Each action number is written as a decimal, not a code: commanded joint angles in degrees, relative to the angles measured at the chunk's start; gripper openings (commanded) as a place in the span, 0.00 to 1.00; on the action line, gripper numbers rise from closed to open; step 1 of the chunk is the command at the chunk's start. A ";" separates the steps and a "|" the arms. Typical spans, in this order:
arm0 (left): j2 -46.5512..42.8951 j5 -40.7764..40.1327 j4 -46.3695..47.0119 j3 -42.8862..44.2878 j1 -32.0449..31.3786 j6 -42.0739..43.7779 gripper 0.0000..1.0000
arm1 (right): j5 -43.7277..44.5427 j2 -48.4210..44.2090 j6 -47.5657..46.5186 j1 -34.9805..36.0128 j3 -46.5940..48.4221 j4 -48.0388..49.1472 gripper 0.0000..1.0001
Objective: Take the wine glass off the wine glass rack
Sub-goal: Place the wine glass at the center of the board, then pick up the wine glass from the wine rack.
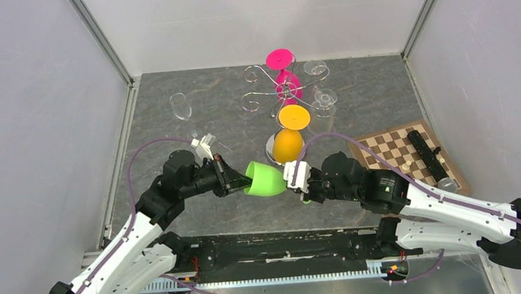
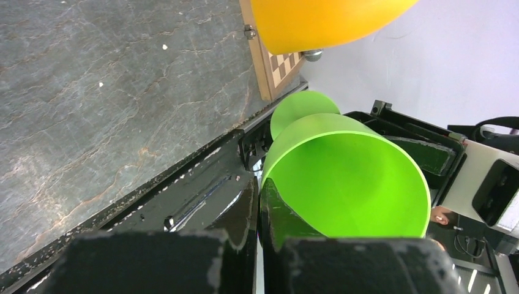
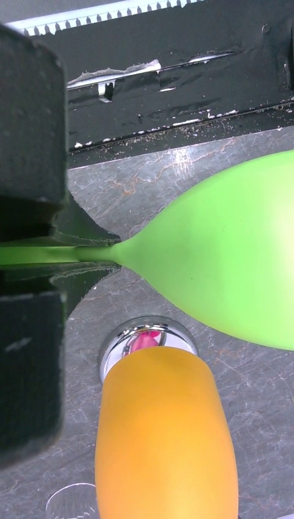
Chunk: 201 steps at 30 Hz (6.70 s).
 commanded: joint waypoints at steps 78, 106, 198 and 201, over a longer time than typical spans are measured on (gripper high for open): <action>44.48 -41.72 -30.98 44.57 33.67 39.24 0.02 | 12.98 -21.60 18.94 0.24 -7.39 -5.45 0.65; 47.78 -40.78 -30.08 43.88 36.13 41.58 0.21 | 16.47 -20.63 21.84 0.24 -7.10 -4.80 0.72; 5.12 -2.23 -17.33 13.82 7.25 42.37 0.72 | 17.00 2.43 71.20 -20.73 19.77 2.29 0.50; 5.23 -2.30 -17.38 13.82 7.30 42.63 0.72 | 16.27 2.81 71.58 -21.33 19.06 3.16 0.48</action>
